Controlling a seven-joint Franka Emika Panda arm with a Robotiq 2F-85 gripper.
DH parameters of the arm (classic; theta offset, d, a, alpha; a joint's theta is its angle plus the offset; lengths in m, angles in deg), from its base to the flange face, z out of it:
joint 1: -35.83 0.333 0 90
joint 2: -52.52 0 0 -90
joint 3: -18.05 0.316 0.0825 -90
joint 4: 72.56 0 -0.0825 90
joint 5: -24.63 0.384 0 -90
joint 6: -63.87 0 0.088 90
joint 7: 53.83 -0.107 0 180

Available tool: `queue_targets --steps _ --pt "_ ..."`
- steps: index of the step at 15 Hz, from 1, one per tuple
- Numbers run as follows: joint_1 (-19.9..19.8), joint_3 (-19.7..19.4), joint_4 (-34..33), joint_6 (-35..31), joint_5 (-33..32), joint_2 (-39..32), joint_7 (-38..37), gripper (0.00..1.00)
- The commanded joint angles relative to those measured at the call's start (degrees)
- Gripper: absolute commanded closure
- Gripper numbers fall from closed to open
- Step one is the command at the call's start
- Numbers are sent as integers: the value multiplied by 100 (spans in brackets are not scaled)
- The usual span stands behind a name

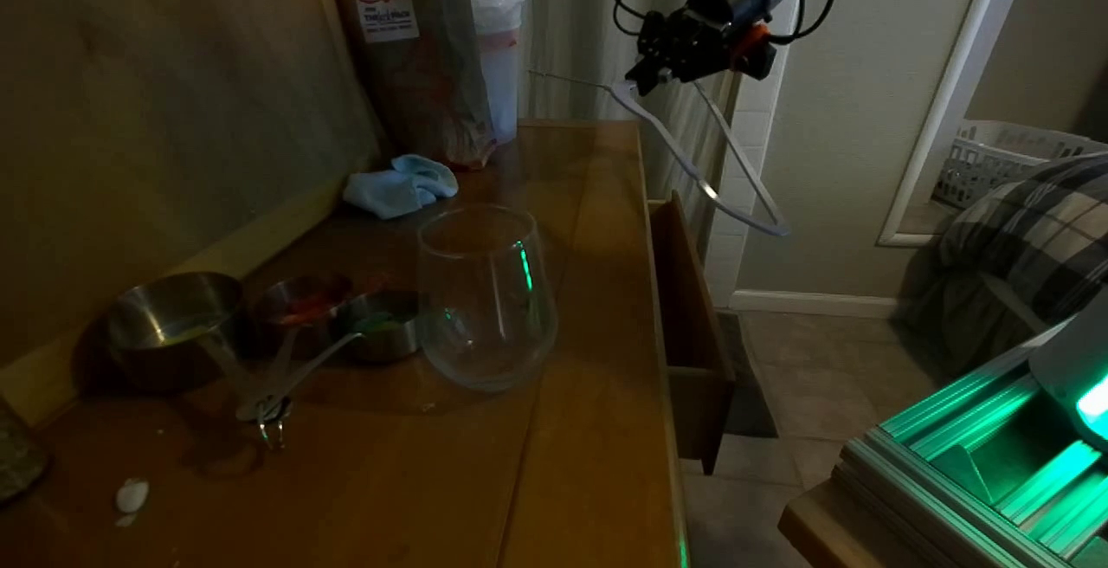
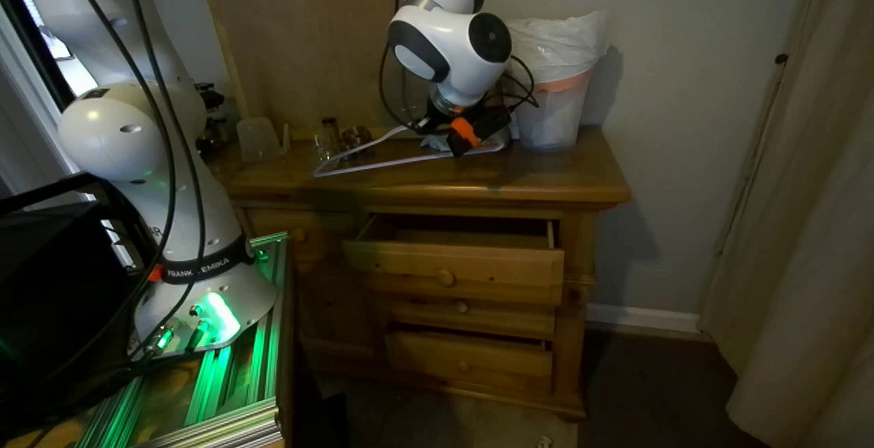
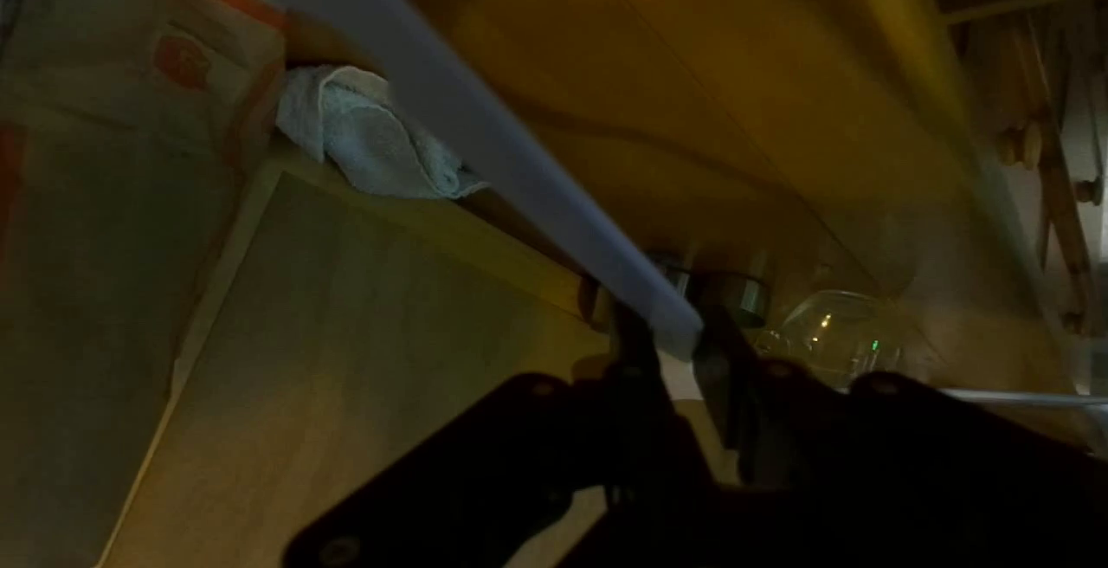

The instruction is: Open the topmost drawer on the right then place the hanger inside the drawer.

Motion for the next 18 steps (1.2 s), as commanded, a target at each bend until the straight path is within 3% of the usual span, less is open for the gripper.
queue_targets --steps 1,15,17,18 --pt "-145 -92 -71 32 8 -199 163 95" --pt "-362 -235 -659 -196 -40 -1482 158 95" --pt "-369 -219 -756 -287 -21 -1614 158 95" --pt "-597 21 -798 -375 -42 -1670 158 95"
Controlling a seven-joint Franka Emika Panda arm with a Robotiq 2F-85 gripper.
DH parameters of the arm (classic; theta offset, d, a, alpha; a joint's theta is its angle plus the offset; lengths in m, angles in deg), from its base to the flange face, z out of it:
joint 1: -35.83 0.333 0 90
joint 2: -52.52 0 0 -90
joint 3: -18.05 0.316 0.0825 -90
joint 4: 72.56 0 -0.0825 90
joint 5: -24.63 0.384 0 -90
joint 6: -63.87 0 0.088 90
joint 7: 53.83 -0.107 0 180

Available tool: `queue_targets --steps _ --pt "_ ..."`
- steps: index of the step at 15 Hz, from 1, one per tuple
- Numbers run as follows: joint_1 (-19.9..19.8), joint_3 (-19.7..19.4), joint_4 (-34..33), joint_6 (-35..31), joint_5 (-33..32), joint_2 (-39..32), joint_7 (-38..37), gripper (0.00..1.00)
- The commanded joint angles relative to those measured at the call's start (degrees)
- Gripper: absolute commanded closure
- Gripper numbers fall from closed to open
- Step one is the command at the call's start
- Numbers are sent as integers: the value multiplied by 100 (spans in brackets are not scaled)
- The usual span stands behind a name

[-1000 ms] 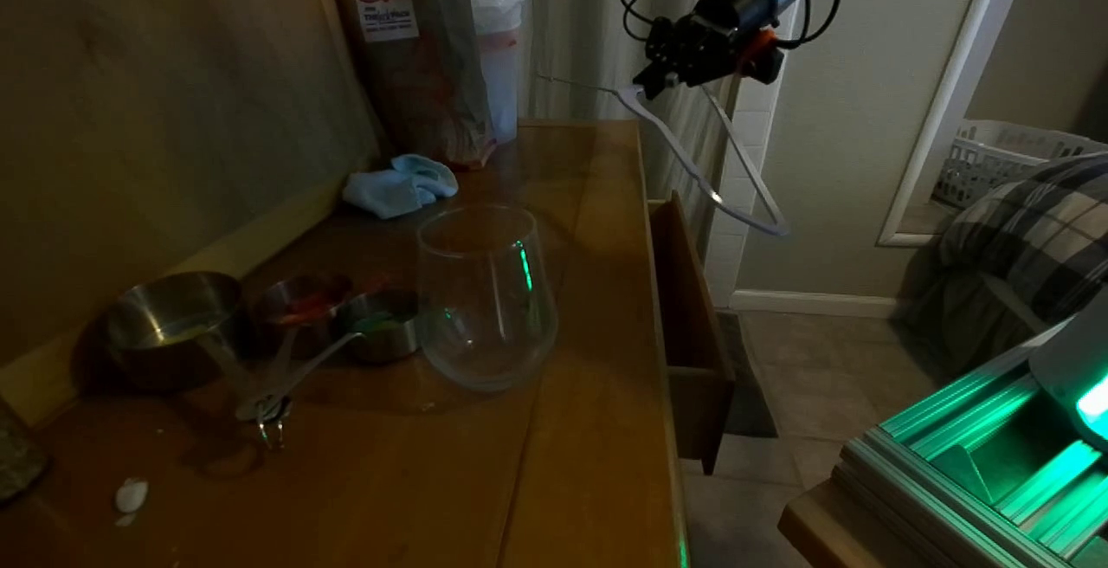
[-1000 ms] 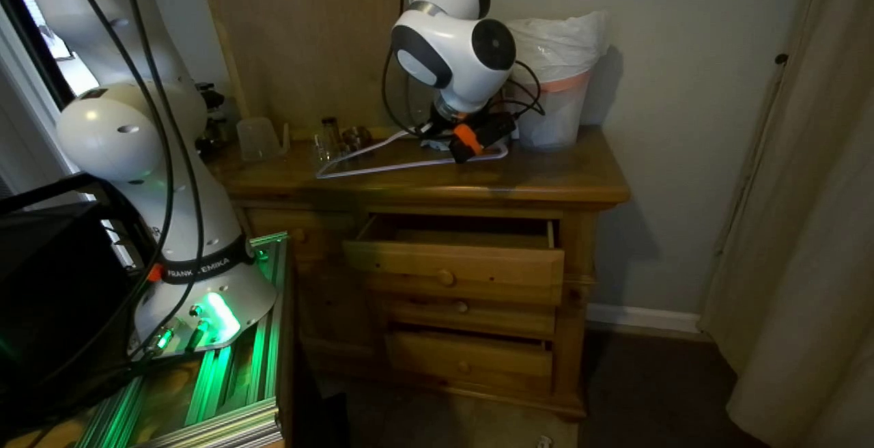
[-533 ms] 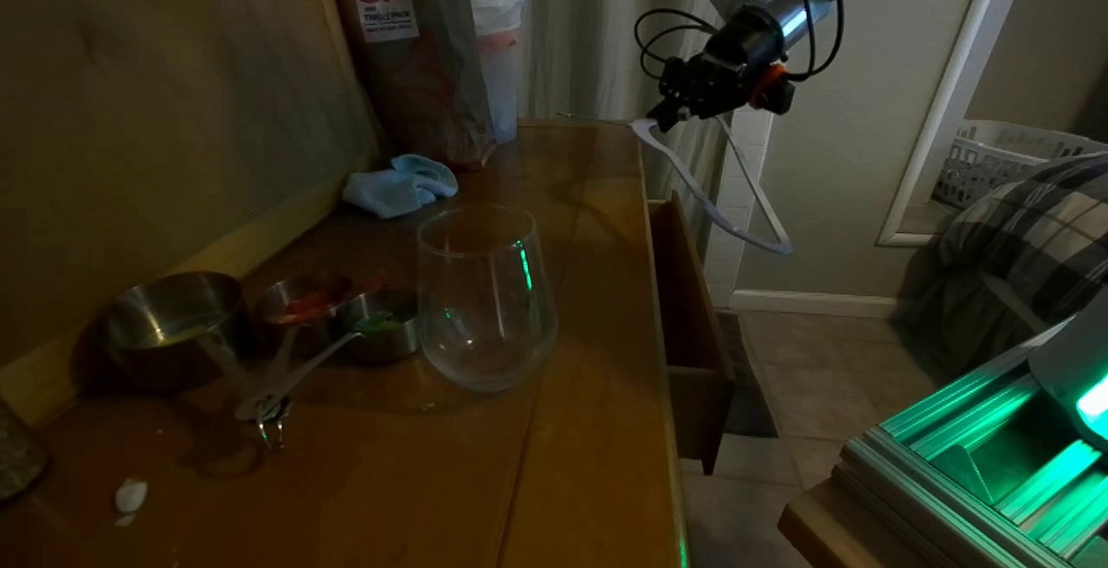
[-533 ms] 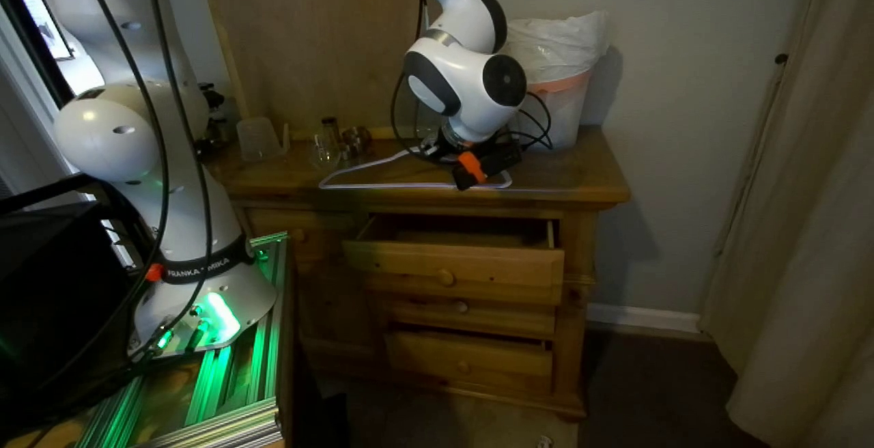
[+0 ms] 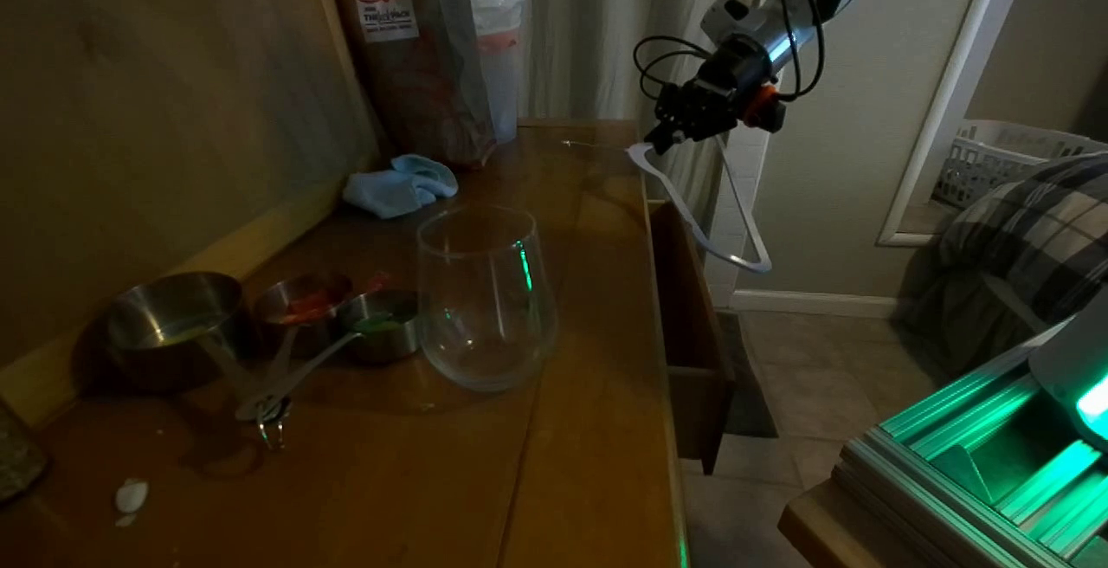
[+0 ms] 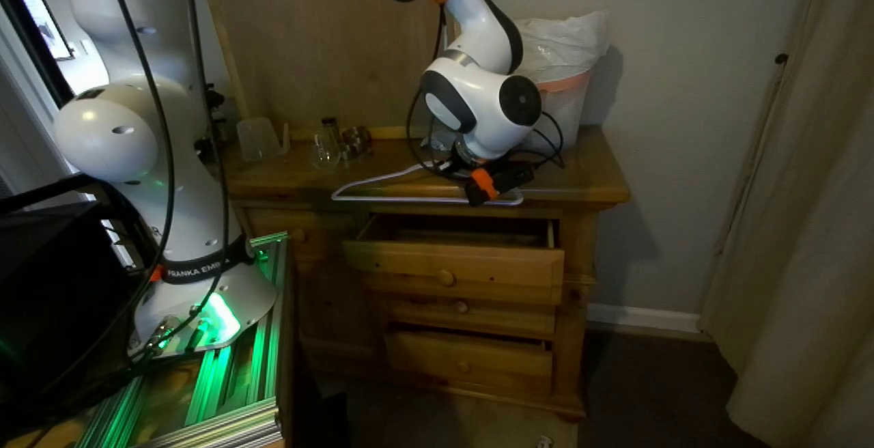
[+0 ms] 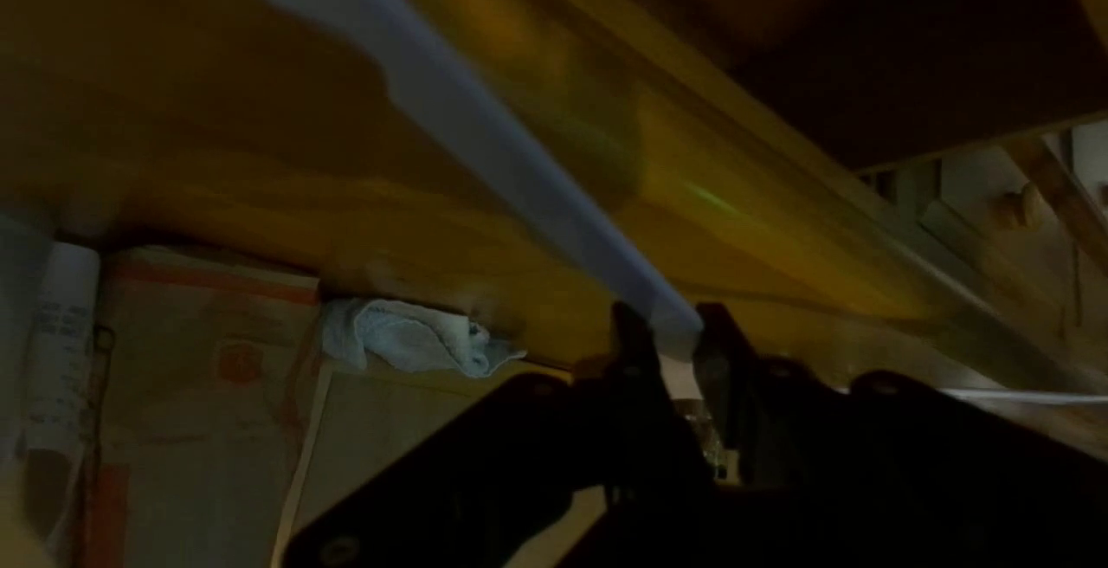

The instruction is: Open the topmost drawer on the right then place the hanger inside the drawer.

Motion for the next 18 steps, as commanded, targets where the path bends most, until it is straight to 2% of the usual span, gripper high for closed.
queue_targets --steps 1,6,8,9,18 --pt "-325 317 -266 -220 -56 -305 157 95" --pt "-588 603 -314 -679 -168 -427 156 95" --pt "-549 515 -159 -806 -213 -350 156 95" --pt "-366 290 -68 -801 -223 -302 156 95" --pt "-408 -5 428 -674 -617 517 32 95"
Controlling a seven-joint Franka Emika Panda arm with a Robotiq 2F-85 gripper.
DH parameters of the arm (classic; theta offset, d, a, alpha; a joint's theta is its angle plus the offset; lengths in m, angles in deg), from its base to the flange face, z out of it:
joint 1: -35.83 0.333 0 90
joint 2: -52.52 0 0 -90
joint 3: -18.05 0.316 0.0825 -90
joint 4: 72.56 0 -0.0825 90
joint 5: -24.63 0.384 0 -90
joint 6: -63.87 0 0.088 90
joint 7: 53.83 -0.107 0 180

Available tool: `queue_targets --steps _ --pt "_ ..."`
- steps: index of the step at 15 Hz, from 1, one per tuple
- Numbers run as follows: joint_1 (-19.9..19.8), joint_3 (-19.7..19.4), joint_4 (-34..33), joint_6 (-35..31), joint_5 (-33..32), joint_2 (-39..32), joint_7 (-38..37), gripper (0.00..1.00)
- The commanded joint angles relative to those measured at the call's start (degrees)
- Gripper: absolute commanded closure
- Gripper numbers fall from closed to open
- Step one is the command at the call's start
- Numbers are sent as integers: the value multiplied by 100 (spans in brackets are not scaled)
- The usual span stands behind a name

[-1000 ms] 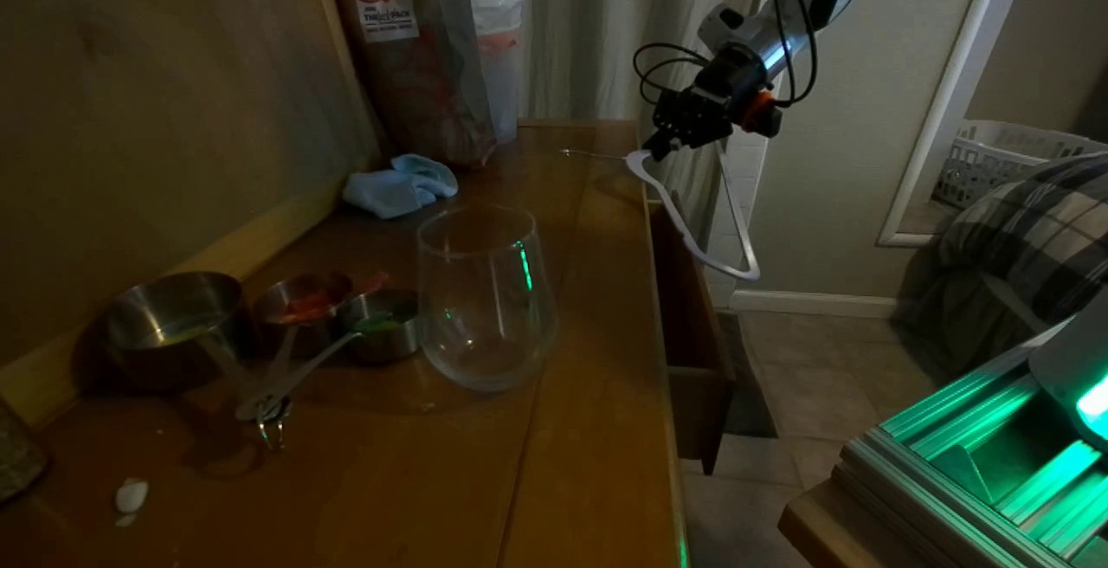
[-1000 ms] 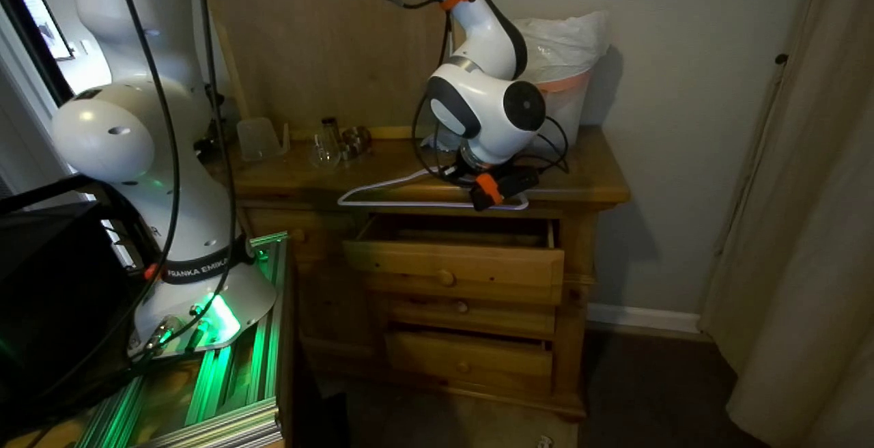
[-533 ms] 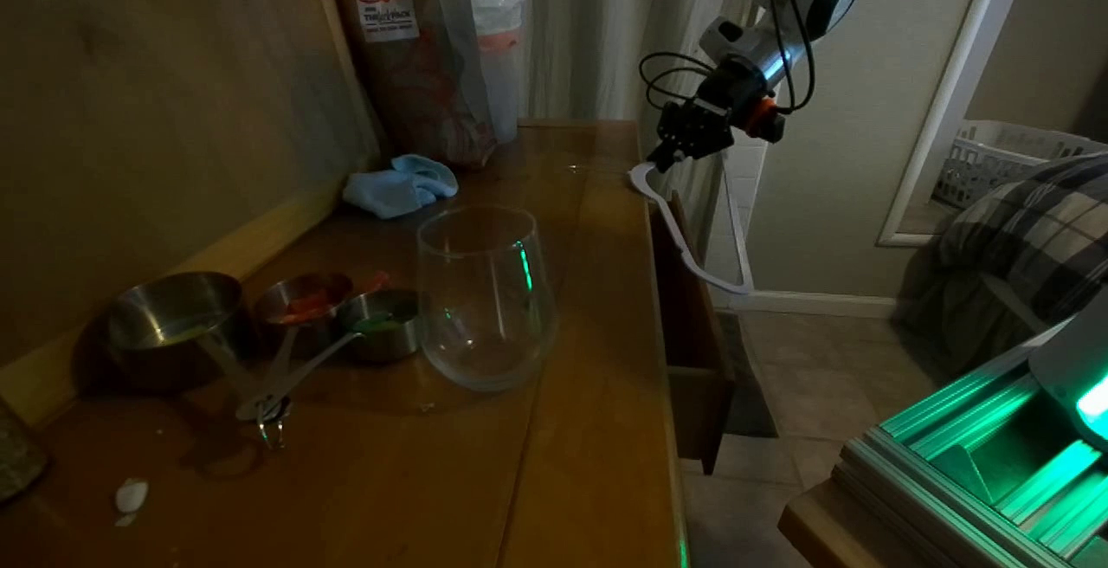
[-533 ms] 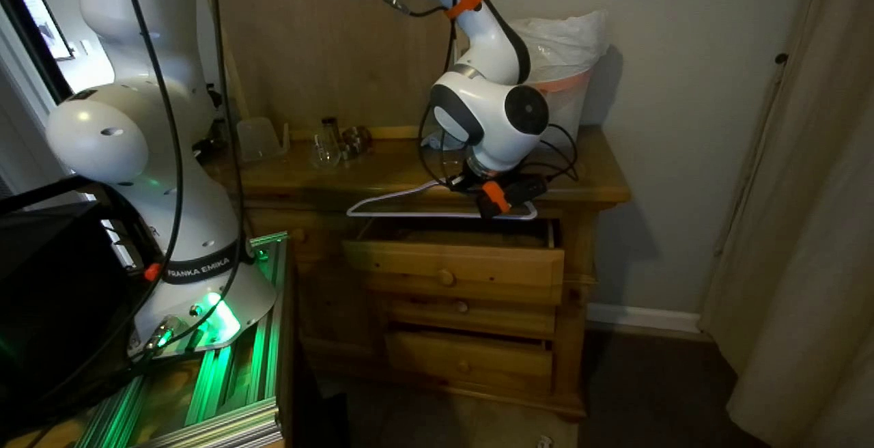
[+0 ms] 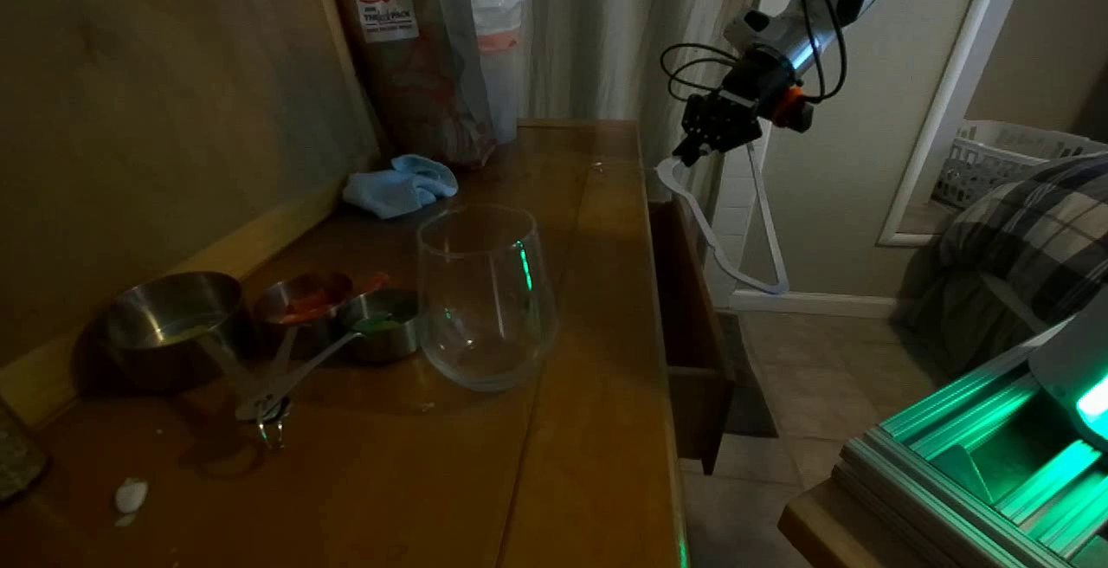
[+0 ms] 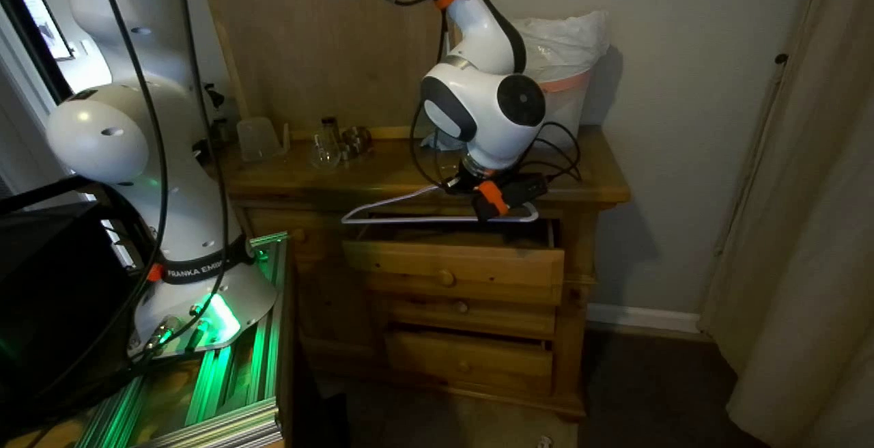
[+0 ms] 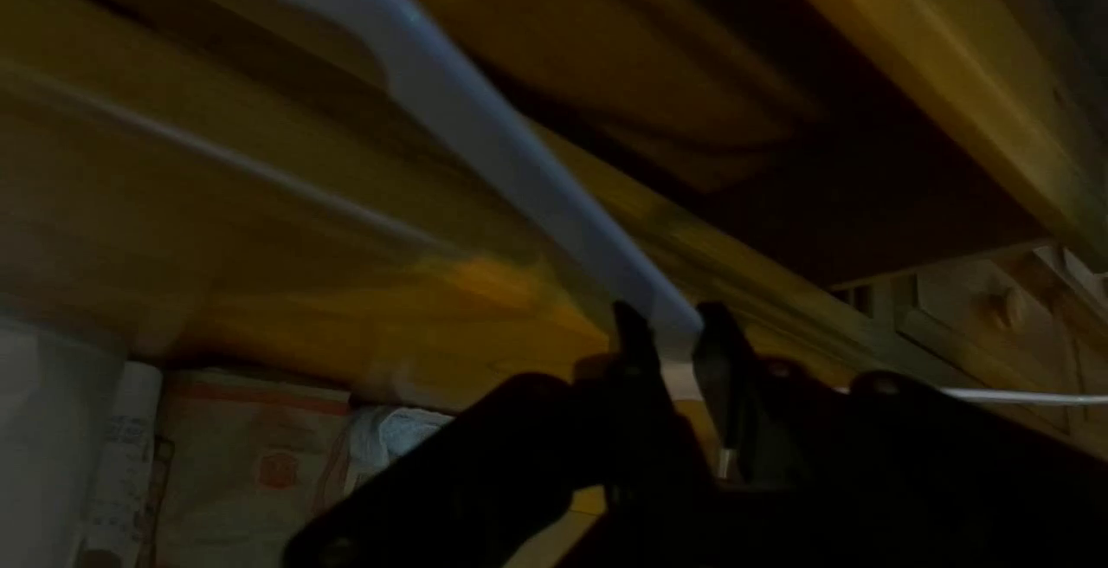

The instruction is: Open the topmost drawer on the right then place the hanger inside the drawer.

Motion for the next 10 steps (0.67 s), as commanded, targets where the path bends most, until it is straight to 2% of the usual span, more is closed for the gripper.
queue_targets --steps 1,10 --pt "25 -117 338 61 -345 625 -41 95" --pt "-22 -358 662 -7 -1638 1544 -1468 95"
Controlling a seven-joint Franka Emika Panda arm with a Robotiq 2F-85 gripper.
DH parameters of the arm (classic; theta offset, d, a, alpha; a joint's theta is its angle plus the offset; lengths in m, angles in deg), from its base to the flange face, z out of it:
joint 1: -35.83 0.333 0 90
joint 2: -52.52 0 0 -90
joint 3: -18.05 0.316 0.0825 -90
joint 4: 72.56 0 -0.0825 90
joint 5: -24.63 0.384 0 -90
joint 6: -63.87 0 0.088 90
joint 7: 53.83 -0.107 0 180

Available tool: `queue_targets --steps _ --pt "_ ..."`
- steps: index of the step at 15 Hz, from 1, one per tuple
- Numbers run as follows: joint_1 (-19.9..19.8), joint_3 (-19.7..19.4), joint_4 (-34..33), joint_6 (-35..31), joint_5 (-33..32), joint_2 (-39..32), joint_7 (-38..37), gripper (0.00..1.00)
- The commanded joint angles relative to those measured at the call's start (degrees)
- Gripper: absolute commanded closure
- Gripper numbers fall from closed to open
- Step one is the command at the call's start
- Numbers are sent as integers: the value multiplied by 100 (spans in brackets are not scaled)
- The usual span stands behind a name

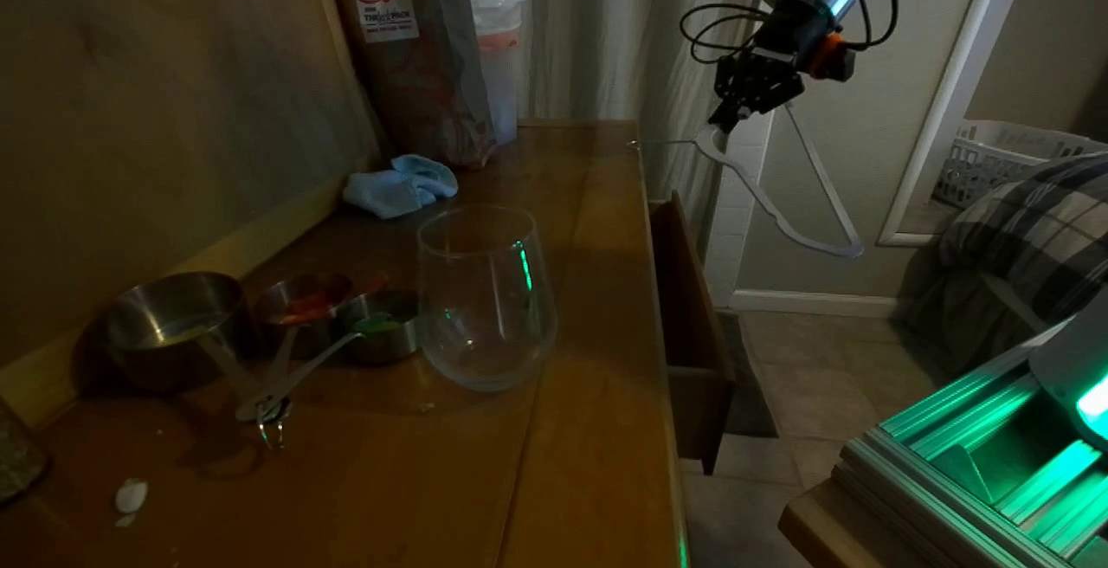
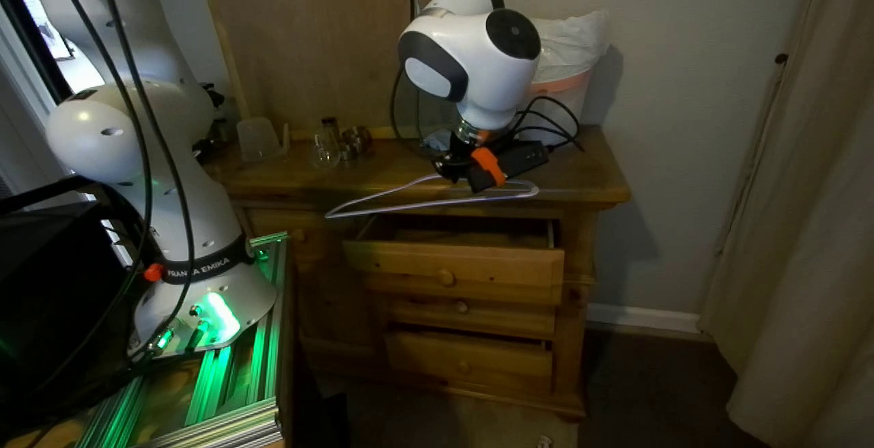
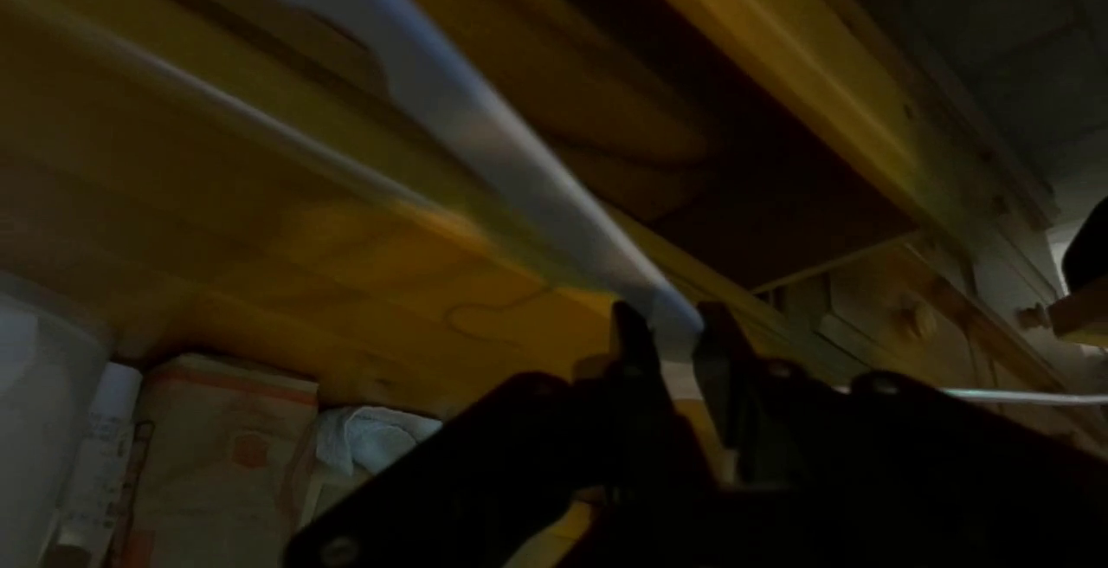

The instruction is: Open the topmost drawer on the right then place the hanger inside the drawer.

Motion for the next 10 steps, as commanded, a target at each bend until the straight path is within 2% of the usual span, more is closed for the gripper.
queue_targets --steps 1,10 --pt "-19 -116 223 -107 -477 408 -709 95" --pt "-1 -165 282 -514 -1034 290 -2506 95"
